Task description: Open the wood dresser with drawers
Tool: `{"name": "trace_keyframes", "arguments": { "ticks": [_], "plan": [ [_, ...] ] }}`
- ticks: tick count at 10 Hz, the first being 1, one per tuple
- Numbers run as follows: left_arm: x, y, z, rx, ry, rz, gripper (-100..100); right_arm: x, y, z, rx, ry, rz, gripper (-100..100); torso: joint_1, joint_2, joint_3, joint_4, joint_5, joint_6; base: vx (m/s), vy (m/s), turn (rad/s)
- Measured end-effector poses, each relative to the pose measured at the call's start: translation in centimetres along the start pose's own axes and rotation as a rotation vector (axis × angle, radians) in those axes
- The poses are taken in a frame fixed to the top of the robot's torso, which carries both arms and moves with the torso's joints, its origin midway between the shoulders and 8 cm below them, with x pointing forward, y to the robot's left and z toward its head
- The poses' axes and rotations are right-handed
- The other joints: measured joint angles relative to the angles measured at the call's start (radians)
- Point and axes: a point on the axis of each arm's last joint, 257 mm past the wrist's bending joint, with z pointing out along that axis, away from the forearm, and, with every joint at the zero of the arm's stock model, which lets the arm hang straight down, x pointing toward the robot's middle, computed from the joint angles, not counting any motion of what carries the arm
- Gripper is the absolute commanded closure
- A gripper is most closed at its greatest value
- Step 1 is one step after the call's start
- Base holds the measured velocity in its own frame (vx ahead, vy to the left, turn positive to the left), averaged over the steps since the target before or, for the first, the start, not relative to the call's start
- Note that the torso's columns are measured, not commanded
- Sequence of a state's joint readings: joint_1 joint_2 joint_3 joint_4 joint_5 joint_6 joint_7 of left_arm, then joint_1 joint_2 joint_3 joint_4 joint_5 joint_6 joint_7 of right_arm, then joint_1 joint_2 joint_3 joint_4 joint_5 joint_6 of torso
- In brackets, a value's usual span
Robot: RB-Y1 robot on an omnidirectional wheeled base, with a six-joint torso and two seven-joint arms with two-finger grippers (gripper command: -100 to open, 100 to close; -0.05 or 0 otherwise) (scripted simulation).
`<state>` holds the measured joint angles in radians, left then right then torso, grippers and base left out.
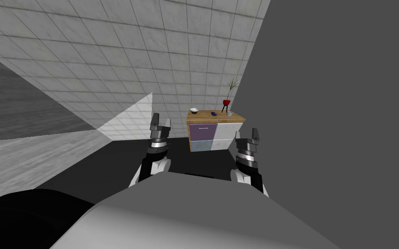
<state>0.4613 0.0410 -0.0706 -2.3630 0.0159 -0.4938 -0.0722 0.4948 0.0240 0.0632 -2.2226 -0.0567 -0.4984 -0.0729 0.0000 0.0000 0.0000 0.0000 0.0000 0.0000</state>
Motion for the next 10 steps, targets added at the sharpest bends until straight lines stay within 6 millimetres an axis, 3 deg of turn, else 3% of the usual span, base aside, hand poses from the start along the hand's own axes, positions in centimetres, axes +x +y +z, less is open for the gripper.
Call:
{"name": "trace_keyframes", "arguments": {
  "ticks": [2, 9, 10],
  "plan": [
    [0.0, 0.0, 0.0, 0.0, 0.0, 0.0, 0, 0.0, 0.0, 0.0, 0.0, 0.0, 0.0, 0, 0.0, 0.104, -0.209, 0.105, 0.0, 0.0, 0.0, 0.0, 0.0],
    [0.0, -0.02, 0.01, 0.0, 0.0, 0.0, 0, 0.0, 0.02, 0.01, 0.0, 0.0, 0.0, 0, 0.0, 0.618, -1.234, 0.617, 0.0, 0.0, 0.0, 0.0, 0.0],
    [0.0, -0.02, 0.01, 0.0, 0.0, 0.0, 0, 0.0, 0.02, 0.01, 0.0, 0.0, 0.0, -100, 0.0, 0.691, -1.382, 0.691, 0.0, 0.0, 0.02, 0.002, -0.026]
  ]
}}
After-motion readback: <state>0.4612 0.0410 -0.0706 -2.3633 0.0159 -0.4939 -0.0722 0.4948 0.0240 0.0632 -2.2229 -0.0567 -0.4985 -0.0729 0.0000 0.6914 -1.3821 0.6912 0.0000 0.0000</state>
